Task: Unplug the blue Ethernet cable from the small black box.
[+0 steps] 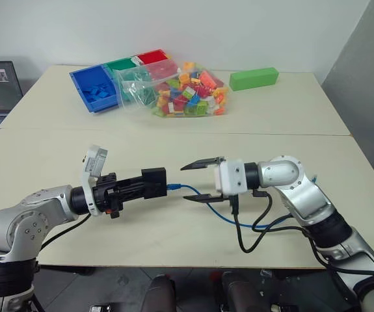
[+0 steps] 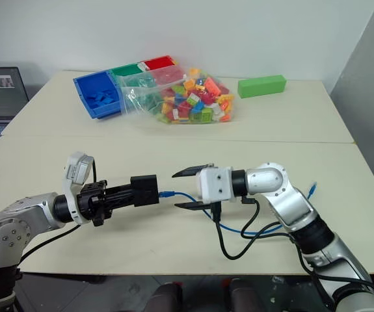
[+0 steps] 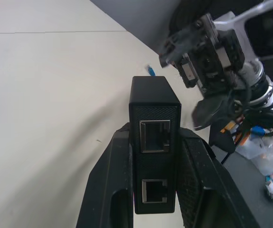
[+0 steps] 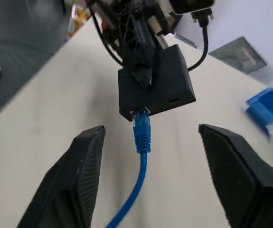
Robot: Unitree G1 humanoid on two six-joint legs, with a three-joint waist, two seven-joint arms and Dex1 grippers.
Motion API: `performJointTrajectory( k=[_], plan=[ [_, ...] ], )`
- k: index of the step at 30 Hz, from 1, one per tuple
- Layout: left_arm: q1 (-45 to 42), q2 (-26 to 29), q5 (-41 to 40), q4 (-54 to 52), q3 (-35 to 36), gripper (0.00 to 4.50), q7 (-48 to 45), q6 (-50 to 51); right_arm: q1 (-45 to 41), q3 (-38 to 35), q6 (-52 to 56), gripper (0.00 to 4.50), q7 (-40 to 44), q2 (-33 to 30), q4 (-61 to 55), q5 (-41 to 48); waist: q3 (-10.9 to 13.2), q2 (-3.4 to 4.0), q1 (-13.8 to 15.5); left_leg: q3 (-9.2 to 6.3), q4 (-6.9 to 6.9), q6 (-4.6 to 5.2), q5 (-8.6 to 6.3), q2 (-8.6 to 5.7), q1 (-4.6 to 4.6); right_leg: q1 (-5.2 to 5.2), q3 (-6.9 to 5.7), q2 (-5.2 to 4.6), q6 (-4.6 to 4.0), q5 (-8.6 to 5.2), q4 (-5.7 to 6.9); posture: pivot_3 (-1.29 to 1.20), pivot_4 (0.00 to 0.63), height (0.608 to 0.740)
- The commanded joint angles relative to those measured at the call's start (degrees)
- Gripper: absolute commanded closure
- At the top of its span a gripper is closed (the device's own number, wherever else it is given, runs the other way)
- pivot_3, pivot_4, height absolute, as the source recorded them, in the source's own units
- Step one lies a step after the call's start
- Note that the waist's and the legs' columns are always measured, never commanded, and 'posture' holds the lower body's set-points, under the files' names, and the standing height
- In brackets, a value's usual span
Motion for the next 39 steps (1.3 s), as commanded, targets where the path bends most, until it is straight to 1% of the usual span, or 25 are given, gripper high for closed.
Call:
performJointTrajectory(
  k=[1, 2, 4, 6, 9, 16, 23, 32, 39],
  plan=[
    [-1.25, 0.18, 0.1, -0.79, 0.0, 3.72, -2.49, -2.05, 1.97, -5.3, 12.43, 1.04, -4.18, 3.7, -3.88, 10.75, 0.0, 0.01, -0.11, -0.01, -0.01, 0.0, 0.0, 0.0, 0.01, -0.02, 0.0, 0.0, 0.01, -0.01, 0.01, 0.0, 0.15, 0.74],
    [-1.39, 0.14, -0.2, -0.61, 0.03, 3.72, -2.84, -1.86, 2.66, -6.23, 14.3, 1.04, -4.77, 4.59, -3.99, 12.57, 0.0, 0.01, -0.1, -0.01, -0.02, 0.0, 0.0, 0.0, 0.01, -0.02, 0.0, 0.01, 0.06, -0.04, 0.01, 0.0, 0.15, 0.74],
    [-1.81, -0.05, -0.27, -0.16, 0.14, 3.72, -3.55, -2.3, 2.72, -6.86, 21.69, 1.04, -4.09, 4.52, -3.49, 17.04, 0.02, 0.03, -0.07, -0.02, -0.02, 0.0, 0.0, -0.01, 0.0, -0.02, 0.0, 0.02, 0.26, -0.15, 0.0, 0.0, 0.15, 0.74],
    [-2.37, -0.36, -0.49, 0.44, 0.35, 3.72, -4.01, -2.43, 2.34, -8.09, 26.73, 1.04, -5.05, 5.52, -1.93, 20.24, 0.02, 0.03, -0.06, 0.03, -0.01, 0.0, 0.0, -0.04, -0.01, -0.02, -0.02, 0.06, 0.27, -0.16, 0.0, 0.0, 0.15, 0.74],
    [-3.33, -0.76, -0.86, 1.08, 0.37, 3.72, -4.58, -2.12, 1.79, -7.45, 27.55, 1.04, -4.7, 6.28, 0.7, 19.48, 0.02, 0.03, -0.07, 0.05, -0.01, 0.01, 0.0, -0.06, -0.01, -0.02, -0.02, 0.11, 0.28, -0.17, -0.01, 0.0, 0.15, 0.74],
    [-4.06, -1.18, -0.73, 1.42, -0.02, 3.72, -5.53, -1.77, -0.1, -6.91, 31.92, 1.04, -3.69, 8.55, 2.69, 21.26, 0.02, 0.03, -0.18, 0.07, -0.03, 0.01, -0.01, -0.03, -0.03, -0.08, -0.03, 0.18, 0.29, -0.17, -0.02, 0.0, 0.15, 0.74],
    [-3.65, -0.92, -0.71, 1.1, 0.22, 3.72, -5.86, -1.57, -0.69, -7.28, 33.59, 1.04, -3.63, 10.12, 2.57, 21.99, 0.02, 0.03, -0.16, 0.07, -0.03, 0.01, -0.01, -0.03, -0.05, -0.08, -0.05, 0.18, 0.3, -0.17, -0.04, 0.0, 0.15, 0.74],
    [-3.69, -0.88, -0.44, 0.79, -0.08, 3.72, -6.0, -1.51, -2.49, -8.13, 34.4, 1.04, -4.08, 12.59, 5.56, 22.13, 0.02, 0.03, -0.2, 0.06, -0.03, 0.01, -0.01, -0.03, -0.04, -0.08, -0.05, 0.18, 0.3, -0.17, -0.04, 0.0, 0.15, 0.74],
    [-3.79, -0.85, -0.27, 0.63, -0.24, 3.72, -5.87, -1.49, -3.37, -8.33, 34.88, 1.04, -2.84, 12.49, 7.68, 22.07, 0.02, 0.03, -0.19, 0.07, -0.03, 0.01, -0.01, -0.03, -0.05, -0.09, -0.05, 0.18, 0.3, -0.17, -0.04, 0.0, 0.15, 0.74]
  ],
)
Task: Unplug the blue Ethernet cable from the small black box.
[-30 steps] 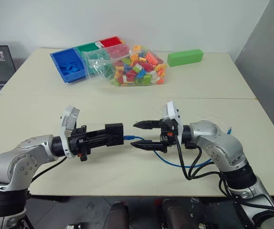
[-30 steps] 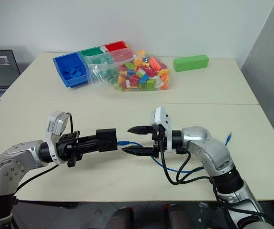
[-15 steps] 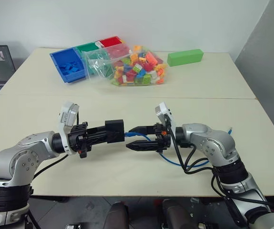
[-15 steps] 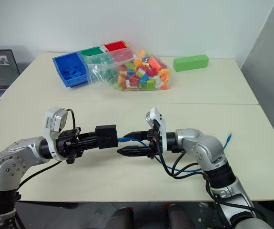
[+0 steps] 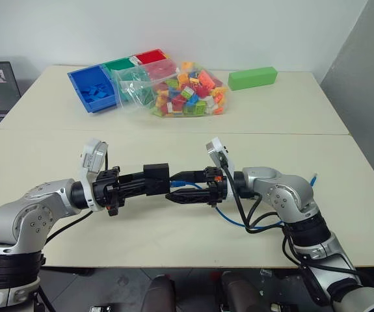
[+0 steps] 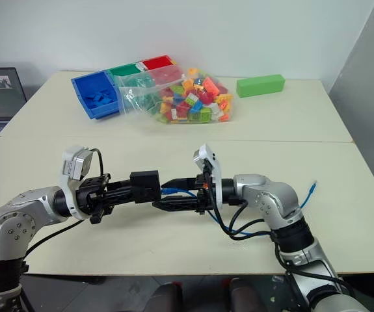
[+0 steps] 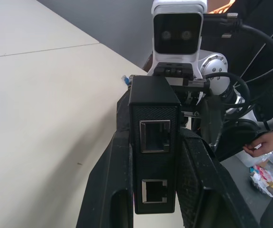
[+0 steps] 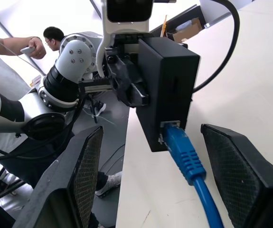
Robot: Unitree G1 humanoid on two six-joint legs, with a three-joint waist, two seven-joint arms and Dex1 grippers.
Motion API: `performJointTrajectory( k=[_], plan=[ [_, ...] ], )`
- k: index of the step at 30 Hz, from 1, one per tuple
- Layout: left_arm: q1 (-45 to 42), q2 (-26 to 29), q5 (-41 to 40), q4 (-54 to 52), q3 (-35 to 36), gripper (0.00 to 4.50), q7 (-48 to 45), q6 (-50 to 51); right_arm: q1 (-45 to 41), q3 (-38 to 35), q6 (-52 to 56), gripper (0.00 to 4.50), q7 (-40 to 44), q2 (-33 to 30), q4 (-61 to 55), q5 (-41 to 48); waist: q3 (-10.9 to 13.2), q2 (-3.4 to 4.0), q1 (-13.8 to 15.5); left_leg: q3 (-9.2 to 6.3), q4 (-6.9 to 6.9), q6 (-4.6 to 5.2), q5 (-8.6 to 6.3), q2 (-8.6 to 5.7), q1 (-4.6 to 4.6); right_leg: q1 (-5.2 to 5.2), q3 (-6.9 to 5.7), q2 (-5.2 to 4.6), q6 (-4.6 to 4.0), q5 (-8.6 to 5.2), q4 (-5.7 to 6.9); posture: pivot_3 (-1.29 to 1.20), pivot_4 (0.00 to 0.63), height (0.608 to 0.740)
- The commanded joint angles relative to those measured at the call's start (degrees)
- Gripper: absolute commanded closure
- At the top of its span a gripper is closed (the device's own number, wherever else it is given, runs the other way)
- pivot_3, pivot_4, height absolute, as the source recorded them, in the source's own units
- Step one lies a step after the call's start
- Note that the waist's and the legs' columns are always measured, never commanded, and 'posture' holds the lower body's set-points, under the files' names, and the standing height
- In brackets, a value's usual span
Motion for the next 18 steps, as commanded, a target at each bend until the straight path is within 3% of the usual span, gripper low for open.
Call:
performJointTrajectory(
  k=[1, 3, 6, 16, 18],
  plan=[
    [-0.61, 0.25, -0.66, -1.32, 0.07, 3.72, -0.42, -0.35, -1.59, -1.25, -0.06, 1.04, 1.26, 0.11, 0.08, 1.03, 0.0, 0.0, 0.0, 0.0, 0.0, 0.0, 0.0, 0.0, 0.0, 0.0, 0.0, 0.0, 0.0, 0.0, 0.0, 0.0, 0.15, 0.74],
    [-0.65, 0.26, -0.66, -1.38, 0.04, 3.72, -0.39, -0.31, -1.8, -1.36, 0.03, 1.04, 1.4, 0.2, 0.47, 1.07, 0.0, 0.0, -0.01, 0.0, 0.0, 0.0, 0.0, 0.0, 0.0, 0.0, 0.0, 0.0, 0.0, 0.0, 0.0, 0.0, 0.15, 0.74],
    [-0.6, 0.34, -0.65, -1.52, 0.02, 3.72, -0.4, -0.31, -2.2, -1.34, -0.12, 1.49, 1.65, 0.25, 1.12, 0.94, 0.0, 0.0, -0.02, 0.0, 0.0, 0.0, 0.0, 0.0, 0.0, 0.0, 0.0, 0.0, 0.0, 0.0, 0.0, 0.0, 0.15, 0.74],
    [-0.55, 0.78, -0.83, -1.73, 0.04, 3.72, -0.79, 0.04, -2.6, -0.8, 0.13, 3.78, 3.02, -0.04, 1.61, 1.07, 0.0, 0.0, -0.05, 0.01, 0.0, 0.0, 0.0, 0.0, -0.01, -0.01, 0.0, 0.0, 0.0, 0.0, -0.02, 0.0, 0.15, 0.74],
    [-0.47, 0.94, -0.78, -1.67, 0.04, 3.72, -1.04, 0.05, -2.68, -0.67, 0.34, 4.03, 3.47, -0.11, 1.66, 1.09, 0.01, 0.01, -0.06, 0.0, -0.01, 0.0, 0.0, 0.0, -0.01, -0.01, -0.01, 0.0, 0.0, 0.0, -0.02, 0.0, 0.15, 0.74]
  ],
)
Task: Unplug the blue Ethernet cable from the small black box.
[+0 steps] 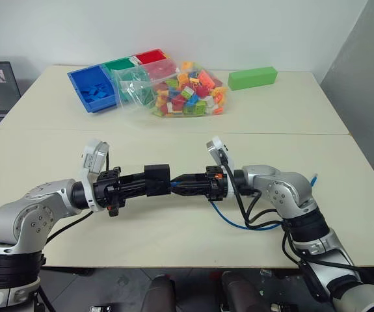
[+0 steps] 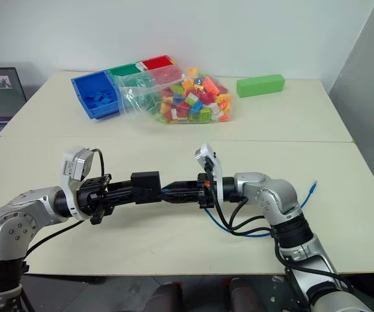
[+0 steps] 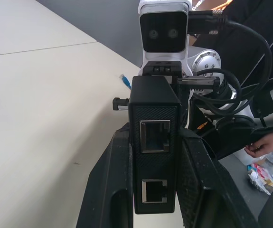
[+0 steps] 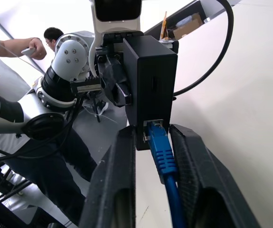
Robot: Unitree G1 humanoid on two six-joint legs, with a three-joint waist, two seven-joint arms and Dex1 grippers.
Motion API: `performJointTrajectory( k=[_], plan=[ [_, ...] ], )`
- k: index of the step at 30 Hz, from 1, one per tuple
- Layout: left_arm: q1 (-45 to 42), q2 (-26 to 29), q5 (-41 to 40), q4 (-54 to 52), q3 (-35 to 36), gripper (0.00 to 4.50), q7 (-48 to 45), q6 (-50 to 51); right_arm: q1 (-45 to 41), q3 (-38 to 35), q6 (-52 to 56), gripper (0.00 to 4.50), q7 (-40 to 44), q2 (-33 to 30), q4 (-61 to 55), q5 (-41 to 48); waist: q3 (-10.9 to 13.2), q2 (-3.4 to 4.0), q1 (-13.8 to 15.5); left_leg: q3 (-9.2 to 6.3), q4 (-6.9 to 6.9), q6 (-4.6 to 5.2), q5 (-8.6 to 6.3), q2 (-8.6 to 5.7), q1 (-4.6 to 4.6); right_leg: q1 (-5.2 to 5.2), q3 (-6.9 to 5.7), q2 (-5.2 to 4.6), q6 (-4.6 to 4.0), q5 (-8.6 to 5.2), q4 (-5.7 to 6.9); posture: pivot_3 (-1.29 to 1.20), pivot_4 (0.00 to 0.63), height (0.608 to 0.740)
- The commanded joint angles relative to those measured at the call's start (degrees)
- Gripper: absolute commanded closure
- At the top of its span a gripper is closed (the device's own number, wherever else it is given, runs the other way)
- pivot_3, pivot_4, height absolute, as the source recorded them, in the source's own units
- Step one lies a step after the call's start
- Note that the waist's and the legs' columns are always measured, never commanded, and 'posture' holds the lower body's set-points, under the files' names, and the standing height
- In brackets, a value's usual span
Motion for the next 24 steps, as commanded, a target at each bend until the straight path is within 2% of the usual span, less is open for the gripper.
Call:
performJointTrajectory(
  k=[1, 13, 15, 16, 24],
  plan=[
    [-0.38, 0.73, -0.91, -1.58, 0.33, 3.72, -0.64, 0.02, -1.35, -0.52, 0.36, 4.13, 1.55, 0.15, -1.21, 1.17, 0.0, 0.0, -0.01, 0.0, 0.0, 0.0, 0.0, 0.0, 0.0, 0.0, 0.0, 0.0, 0.0, 0.0, 0.0, 0.0, 0.15, 0.74],
    [0.07, 1.48, -0.81, -1.01, 0.72, 3.72, -1.99, 0.34, -1.39, -0.98, 2.17, 4.18, 3.48, -1.38, -1.4, 1.27, 0.01, 0.0, -0.26, 0.0, 0.0, 0.0, 0.0, 0.0, 0.0, 0.0, 0.0, 0.0, 0.0, 0.0, 0.0, 0.0, 0.15, 0.74],
    [0.03, 1.83, -0.59, -0.58, 0.82, 3.72, -2.27, 0.29, -1.25, -1.17, 2.46, 4.26, 3.82, -2.06, -1.23, 1.13, 0.01, 0.01, -0.27, 0.0, 0.0, 0.0, 0.0, 0.0, -0.01, 0.0, 0.0, 0.0, 0.0, 0.0, -0.01, 0.0, 0.15, 0.74],
    [0.1, 1.93, -0.61, -0.58, 0.9, 3.72, -2.27, 0.29, -1.12, -1.27, 2.59, 4.47, 3.86, -2.29, -1.33, 1.14, 0.01, 0.01, -0.28, 0.0, 0.0, 0.0, 0.0, 0.0, -0.01, -0.01, 0.0, 0.0, 0.0, 0.0, -0.01, 0.0, 0.15, 0.74],
    [2.47, 4.28, 0.95, 1.5, 3.68, 3.72, -2.27, -1.16, 2.33, -4.1, 1.62, 4.46, 4.43, -10.25, -0.03, -0.87, 0.04, 0.02, -0.22, 0.01, -0.02, 0.0, 0.0, -0.02, -0.02, 0.0, -0.01, -0.01, 0.01, 0.0, -0.08, 0.0, 0.15, 0.74]
  ],
)
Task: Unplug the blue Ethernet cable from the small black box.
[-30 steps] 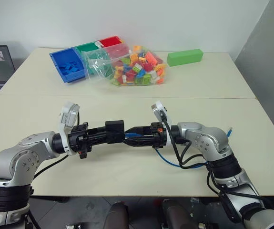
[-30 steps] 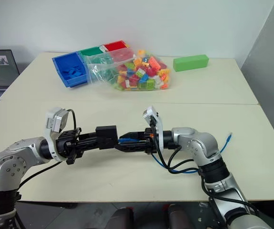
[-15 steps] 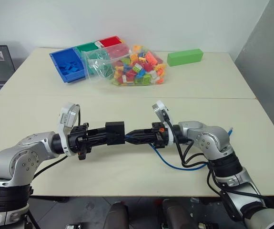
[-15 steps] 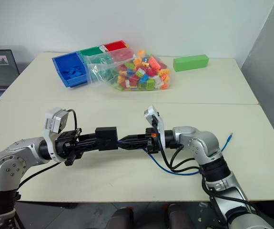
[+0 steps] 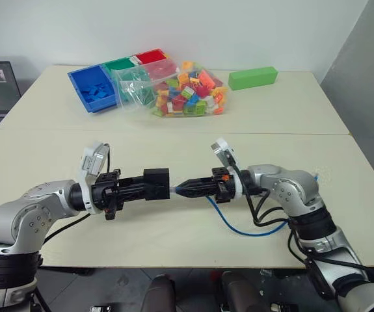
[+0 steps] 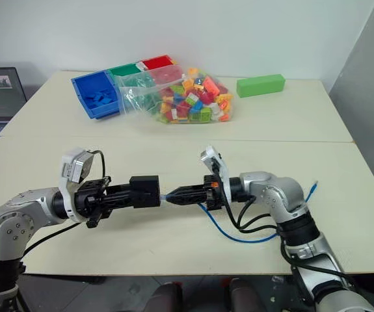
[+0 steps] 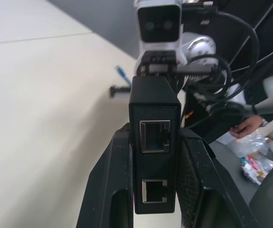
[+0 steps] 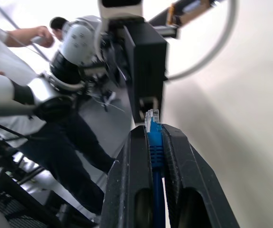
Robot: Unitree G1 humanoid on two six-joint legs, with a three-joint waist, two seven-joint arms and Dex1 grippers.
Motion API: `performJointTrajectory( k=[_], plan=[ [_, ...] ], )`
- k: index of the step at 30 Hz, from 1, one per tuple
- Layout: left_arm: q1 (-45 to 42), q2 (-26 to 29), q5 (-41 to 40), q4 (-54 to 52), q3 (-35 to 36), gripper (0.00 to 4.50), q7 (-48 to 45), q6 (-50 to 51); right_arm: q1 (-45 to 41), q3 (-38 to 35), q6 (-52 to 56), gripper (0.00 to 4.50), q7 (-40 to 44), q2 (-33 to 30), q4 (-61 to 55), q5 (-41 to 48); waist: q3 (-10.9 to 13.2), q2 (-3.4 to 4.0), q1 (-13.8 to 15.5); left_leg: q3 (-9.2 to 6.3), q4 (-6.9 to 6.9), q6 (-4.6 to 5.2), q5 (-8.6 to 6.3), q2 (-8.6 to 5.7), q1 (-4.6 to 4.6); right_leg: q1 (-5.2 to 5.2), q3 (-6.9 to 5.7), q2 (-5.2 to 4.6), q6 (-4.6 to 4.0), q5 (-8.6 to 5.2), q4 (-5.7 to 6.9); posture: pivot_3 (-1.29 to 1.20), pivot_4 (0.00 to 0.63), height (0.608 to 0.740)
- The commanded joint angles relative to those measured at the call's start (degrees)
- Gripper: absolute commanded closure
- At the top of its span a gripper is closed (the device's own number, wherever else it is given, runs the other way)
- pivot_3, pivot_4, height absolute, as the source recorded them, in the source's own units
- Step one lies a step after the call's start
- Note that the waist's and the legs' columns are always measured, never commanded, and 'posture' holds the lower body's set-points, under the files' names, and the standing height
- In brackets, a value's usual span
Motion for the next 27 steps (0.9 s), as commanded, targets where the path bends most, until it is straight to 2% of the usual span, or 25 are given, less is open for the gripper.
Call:
performJointTrajectory(
  k=[1, 6, 8, 13, 16, 17, 19, 21, 27],
  plan=[
    [1.18, 1.32, 0.36, 0.5, 3.18, 3.72, 0.34, -1.23, 2.16, -2.7, -1.16, 4.46, 0.08, -3.11, 0.12, -0.83, 0.01, 0.01, -0.01, 0.0, 0.0, 0.0, 0.0, 0.01, 0.0, 0.0, 0.01, 0.0, 0.0, 0.0, -0.02, 0.0, 0.15, 0.74],
    [1.84, 1.04, 0.84, 0.62, 4.28, 3.72, 1.34, -1.64, 2.49, -5.91, -6.38, 4.46, -3.89, -2.95, 4.44, -4.02, 0.04, 0.02, -0.19, 0.03, -0.02, 0.0, 0.0, 0.02, -0.01, -0.03, 0.04, 0.01, 0.0, 0.0, -0.01, 0.0, 0.15, 0.74],
    [2.01, 0.88, 0.89, 0.47, 4.46, 3.72, 1.94, -1.77, 1.15, -7.17, -12.47, 4.46, -8.36, -1.01, 9.35, -7.89, 0.04, 0.01, -0.41, 0.03, -0.02, 0.0, 0.0, 0.02, 0.0, -0.02, 0.05, 0.01, 0.0, 0.0, -0.01, 0.0, 0.15, 0.74],
    [2.52, -0.25, 1.8, 0.04, 3.99, 3.72, 4.29, -2.6, -4.43, -5.79, -35.93, 4.46, -22.95, 3.22, 28.13, -23.8, 0.06, 0.03, -0.86, 0.1, 0.0, 0.0, 0.0, 0.01, 0.01, -0.04, 0.08, 0.01, 0.01, 0.0, 0.0, 0.0, 0.15, 0.74],
    [2.58, -1.14, 2.39, -0.45, 3.66, 3.72, 5.99, -3.24, -7.41, -5.37, -43.84, 4.46, -29.67, 4.93, 37.45, -29.65, 0.06, 0.03, -0.91, 0.14, -0.02, 0.0, 0.0, 0.01, -0.01, -0.05, 0.1, 0.0, 0.0, 0.0, -0.01, 0.0, 0.15, 0.74],
    [2.69, -1.19, 2.59, -0.7, 3.52, 3.72, 6.32, -3.33, -7.85, -5.61, -45.15, 3.91, -30.07, 5.18, 38.92, -30.32, 0.06, 0.03, -0.91, 0.15, -0.02, 0.0, 0.0, 0.01, -0.01, -0.05, 0.1, 0.0, 0.0, 0.01, -0.01, 0.0, 0.15, 0.74],
    [2.92, -1.74, 3.07, -1.07, 3.61, 3.72, 7.72, -3.8, -8.16, -6.14, -46.24, 3.55, -28.52, 5.26, 39.82, -30.57, 0.06, 0.03, -0.89, 0.15, -0.03, -0.01, 0.0, 0.01, -0.03, -0.05, 0.14, 0.0, -0.04, 0.03, -0.03, 0.0, 0.15, 0.74],
    [3.07, -2.22, 3.53, -1.38, 3.64, 3.72, 9.21, -3.85, -8.04, -6.77, -46.41, 3.0, -26.9, 4.8, 39.37, -30.45, 0.07, 0.03, -0.86, 0.15, -0.03, -0.01, 0.0, 0.01, -0.05, -0.05, 0.14, -0.01, -0.08, 0.05, -0.03, 0.0, 0.15, 0.74],
    [1.14, -6.58, 9.21, 1.46, 3.64, 3.72, 16.94, -9.88, -6.37, -8.59, -44.32, 1.64, -22.57, 1.4, 31.69, -29.45, 0.1, 0.08, -0.66, 0.12, -0.01, -0.02, 0.0, -0.01, -0.05, -0.04, 0.13, -0.06, -0.22, 0.13, 0.01, 0.0, 0.15, 0.74]
  ],
)
